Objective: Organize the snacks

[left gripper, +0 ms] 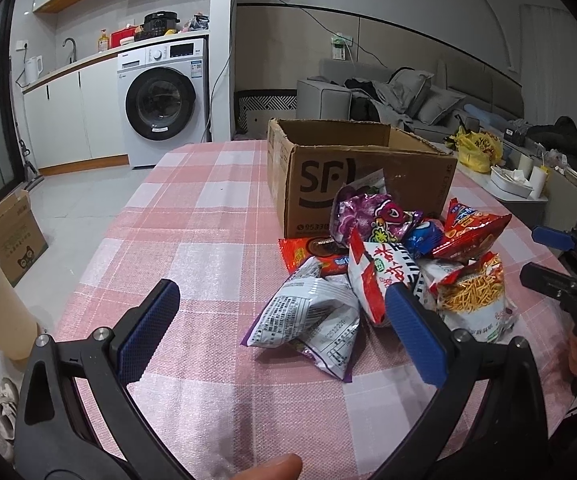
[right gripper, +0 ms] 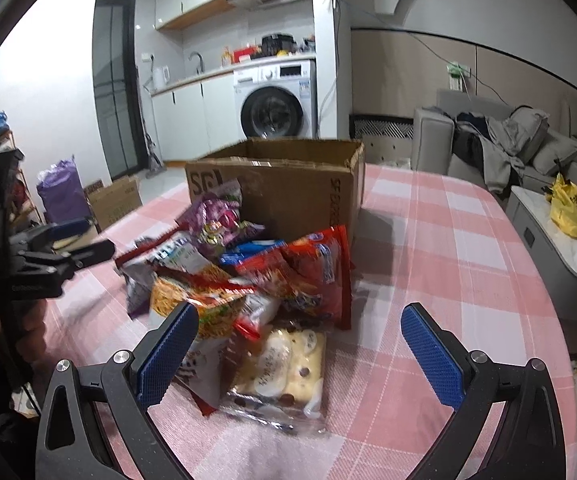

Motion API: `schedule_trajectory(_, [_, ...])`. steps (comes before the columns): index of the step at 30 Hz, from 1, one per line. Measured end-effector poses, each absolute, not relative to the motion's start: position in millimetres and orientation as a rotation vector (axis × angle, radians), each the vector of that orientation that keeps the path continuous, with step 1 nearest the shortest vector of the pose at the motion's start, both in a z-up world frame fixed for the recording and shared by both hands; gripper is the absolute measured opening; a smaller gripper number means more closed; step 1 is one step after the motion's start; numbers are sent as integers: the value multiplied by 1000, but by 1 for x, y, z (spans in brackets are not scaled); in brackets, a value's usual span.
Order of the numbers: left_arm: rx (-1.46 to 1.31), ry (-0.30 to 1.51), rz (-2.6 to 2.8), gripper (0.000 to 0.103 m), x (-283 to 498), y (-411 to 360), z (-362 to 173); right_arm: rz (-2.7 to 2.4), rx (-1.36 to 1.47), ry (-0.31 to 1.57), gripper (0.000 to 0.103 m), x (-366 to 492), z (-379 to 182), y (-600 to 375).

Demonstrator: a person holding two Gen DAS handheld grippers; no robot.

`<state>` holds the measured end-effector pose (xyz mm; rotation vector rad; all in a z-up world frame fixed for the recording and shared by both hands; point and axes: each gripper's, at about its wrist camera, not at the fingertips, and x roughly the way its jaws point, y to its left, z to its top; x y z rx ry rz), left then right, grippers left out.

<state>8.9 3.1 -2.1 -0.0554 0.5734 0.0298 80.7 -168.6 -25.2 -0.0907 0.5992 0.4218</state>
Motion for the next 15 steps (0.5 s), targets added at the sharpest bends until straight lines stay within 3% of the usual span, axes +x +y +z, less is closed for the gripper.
schedule_trajectory(15, [-19, 712, 6, 102, 25, 4, -21, 400, -156, 832, 103, 98, -60, -156])
